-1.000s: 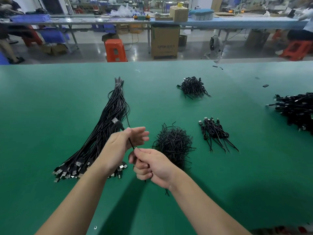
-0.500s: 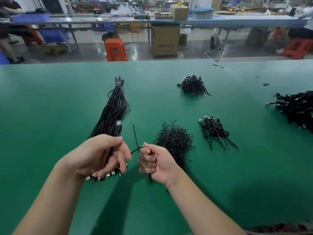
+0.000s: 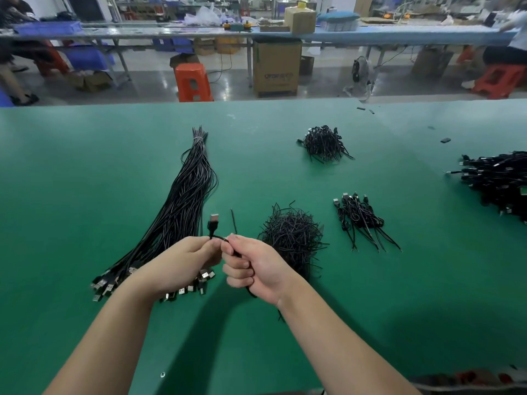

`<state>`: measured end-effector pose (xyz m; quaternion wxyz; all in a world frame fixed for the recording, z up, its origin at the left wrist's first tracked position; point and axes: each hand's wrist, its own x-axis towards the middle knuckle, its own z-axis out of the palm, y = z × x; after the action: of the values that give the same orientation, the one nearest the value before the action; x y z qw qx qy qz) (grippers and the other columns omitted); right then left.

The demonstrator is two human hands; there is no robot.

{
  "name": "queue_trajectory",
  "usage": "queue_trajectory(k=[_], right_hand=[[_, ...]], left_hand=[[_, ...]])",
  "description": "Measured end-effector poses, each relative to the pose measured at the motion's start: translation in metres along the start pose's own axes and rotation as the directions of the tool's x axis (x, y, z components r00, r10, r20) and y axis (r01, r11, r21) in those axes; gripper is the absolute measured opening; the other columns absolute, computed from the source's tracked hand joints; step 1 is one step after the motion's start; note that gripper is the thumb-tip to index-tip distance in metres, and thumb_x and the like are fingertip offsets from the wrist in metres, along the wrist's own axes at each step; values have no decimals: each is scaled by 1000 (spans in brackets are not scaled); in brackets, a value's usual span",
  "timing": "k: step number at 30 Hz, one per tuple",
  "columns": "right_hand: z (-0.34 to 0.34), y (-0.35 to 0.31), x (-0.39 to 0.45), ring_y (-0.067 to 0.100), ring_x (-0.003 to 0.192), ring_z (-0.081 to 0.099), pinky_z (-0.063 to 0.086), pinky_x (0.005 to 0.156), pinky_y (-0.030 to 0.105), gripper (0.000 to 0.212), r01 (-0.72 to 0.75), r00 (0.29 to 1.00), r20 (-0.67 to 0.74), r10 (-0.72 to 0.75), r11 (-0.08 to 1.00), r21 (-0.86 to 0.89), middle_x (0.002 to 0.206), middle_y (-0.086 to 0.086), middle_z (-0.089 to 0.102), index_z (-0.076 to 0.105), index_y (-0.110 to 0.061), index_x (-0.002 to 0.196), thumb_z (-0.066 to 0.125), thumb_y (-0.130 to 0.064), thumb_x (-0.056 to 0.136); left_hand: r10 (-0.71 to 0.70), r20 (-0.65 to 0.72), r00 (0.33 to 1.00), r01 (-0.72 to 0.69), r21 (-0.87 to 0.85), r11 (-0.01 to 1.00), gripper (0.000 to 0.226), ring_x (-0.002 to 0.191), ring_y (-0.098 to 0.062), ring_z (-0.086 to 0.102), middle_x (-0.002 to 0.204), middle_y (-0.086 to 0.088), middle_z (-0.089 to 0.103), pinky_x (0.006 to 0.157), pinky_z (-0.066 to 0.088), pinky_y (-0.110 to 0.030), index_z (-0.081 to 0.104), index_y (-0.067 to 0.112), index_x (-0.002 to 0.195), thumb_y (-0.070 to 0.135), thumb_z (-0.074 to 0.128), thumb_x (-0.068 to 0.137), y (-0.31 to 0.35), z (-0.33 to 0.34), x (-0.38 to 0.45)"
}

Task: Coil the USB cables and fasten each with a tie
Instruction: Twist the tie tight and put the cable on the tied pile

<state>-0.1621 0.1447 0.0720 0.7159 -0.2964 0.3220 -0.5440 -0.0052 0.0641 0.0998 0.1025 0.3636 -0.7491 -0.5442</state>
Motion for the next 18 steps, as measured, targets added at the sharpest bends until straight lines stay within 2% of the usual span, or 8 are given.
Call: queue_trajectory(k=[2, 3, 8, 10, 12, 14, 16, 18], right_hand=[[3, 0, 0, 5, 44, 18, 14, 42, 20, 32, 18, 999, 36, -19, 999, 30, 56, -7, 25, 49, -19, 78, 39, -30, 106], [5, 1, 0, 5, 44, 19, 15, 42, 20, 32, 19, 998, 53, -21, 999, 45, 56, -7, 26, 49, -19, 78, 39, -31, 106], [6, 9, 3, 6, 45, 20, 17, 43, 19, 32, 14, 997, 78, -20, 997, 77, 56, -7, 28, 49, -19, 78, 39, -30, 107], [2, 15, 4, 6, 47, 20, 18, 44, 19, 31, 8, 997, 73, -13, 998, 69, 58, -7, 28, 49, -19, 78, 40, -29, 107], [-4, 23, 5, 7, 48, 20, 19, 45, 19, 31, -7, 998, 56, 4, 998, 64, 60, -7, 28, 49, -19, 78, 41, -29, 106], [-11, 29, 3, 7, 48, 22, 20, 45, 20, 31, -30, 999, 28, 27, 993, 113, 59, -7, 28, 50, -19, 77, 43, -29, 106], [-19, 31, 2, 8, 48, 22, 20, 45, 21, 32, -45, 999, -8, 47, 981, 188, 58, -7, 27, 52, -19, 75, 45, -30, 104], [-24, 27, 2, 8, 47, 21, 19, 44, 21, 33, -49, 998, -37, 59, 973, 224, 56, -8, 27, 54, -19, 73, 46, -30, 102]], left_hand=[[83, 13, 996, -74, -337, 939, 38, 112, -16, 66, 118, -4, 72, 97, 51, -26, 68, 14, 121, 34, 42, 101, -6, 2, 3], [109, -20, 994, -107, -448, 888, 42, 120, -20, 63, 125, -8, 69, 100, 51, -29, 63, 11, 128, 34, 42, 99, -8, 3, 5], [158, -239, 958, -285, -743, 605, 53, 125, -30, 60, 130, -22, 64, 100, 52, -35, 52, -3, 131, 37, 33, 102, 1, 19, 18], [67, -383, 921, -366, -798, 479, 51, 116, -29, 66, 119, -20, 70, 96, 55, -36, 55, -4, 124, 36, 27, 107, 12, 17, 24], [-50, -451, 891, -412, -849, 332, 45, 89, -19, 73, 90, -8, 74, 73, 60, -26, 59, 2, 111, 32, 27, 109, 22, 7, 26], [-93, -397, 913, -363, -896, 256, 37, 51, -4, 53, 64, 8, 56, 45, 39, -16, 62, 10, 98, 30, 33, 108, 28, -4, 20], [-6, -263, 965, -249, -921, 299, 36, 40, -2, 27, 58, 12, 39, 40, 23, -18, 66, 15, 85, 31, 39, 104, 29, -11, 12], [115, -99, 988, -146, -822, 550, 38, 37, -3, 21, 53, 9, 40, 39, 20, -20, 71, 11, 80, 31, 44, 99, 25, -14, 2]])
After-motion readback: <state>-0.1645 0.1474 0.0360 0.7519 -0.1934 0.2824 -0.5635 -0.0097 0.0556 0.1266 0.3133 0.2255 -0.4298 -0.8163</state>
